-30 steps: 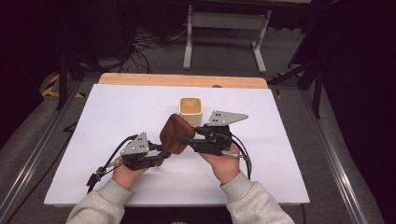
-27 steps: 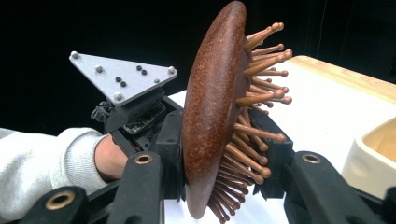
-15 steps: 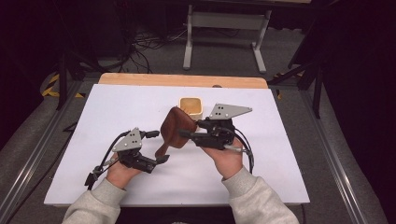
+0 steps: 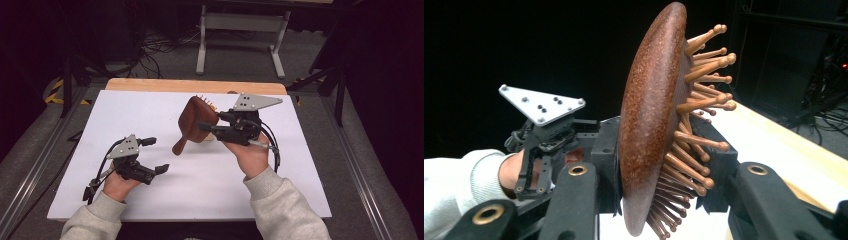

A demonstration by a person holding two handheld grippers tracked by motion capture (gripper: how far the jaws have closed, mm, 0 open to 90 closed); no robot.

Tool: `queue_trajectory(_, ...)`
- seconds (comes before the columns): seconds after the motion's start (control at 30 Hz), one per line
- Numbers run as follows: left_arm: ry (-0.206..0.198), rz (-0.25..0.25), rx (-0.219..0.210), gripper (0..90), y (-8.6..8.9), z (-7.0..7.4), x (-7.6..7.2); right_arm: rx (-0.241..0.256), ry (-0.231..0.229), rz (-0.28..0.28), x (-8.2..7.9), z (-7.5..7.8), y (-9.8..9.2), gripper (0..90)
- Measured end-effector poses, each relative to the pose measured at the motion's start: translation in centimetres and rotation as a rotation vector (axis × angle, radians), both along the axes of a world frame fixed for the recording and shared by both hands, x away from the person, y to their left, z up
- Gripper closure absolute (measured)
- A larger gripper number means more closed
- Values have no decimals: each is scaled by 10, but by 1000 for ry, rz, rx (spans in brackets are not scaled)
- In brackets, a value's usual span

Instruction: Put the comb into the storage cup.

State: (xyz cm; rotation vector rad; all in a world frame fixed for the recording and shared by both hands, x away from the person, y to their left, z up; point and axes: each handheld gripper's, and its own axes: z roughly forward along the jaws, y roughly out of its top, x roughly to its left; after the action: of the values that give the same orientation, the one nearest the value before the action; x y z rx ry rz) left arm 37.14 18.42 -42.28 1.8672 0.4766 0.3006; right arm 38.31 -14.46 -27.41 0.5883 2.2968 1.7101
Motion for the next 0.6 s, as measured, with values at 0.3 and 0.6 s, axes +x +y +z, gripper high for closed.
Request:
queue_trajectory(0.3, 5, 30, -5, 5, 15, -4, -4, -5, -27, -31, 9, 18, -4, 612)
queue_trajectory(0.6, 10, 58, -3, 4, 26, -8, -4, -11, -57, -66, 18, 34, -7, 611)
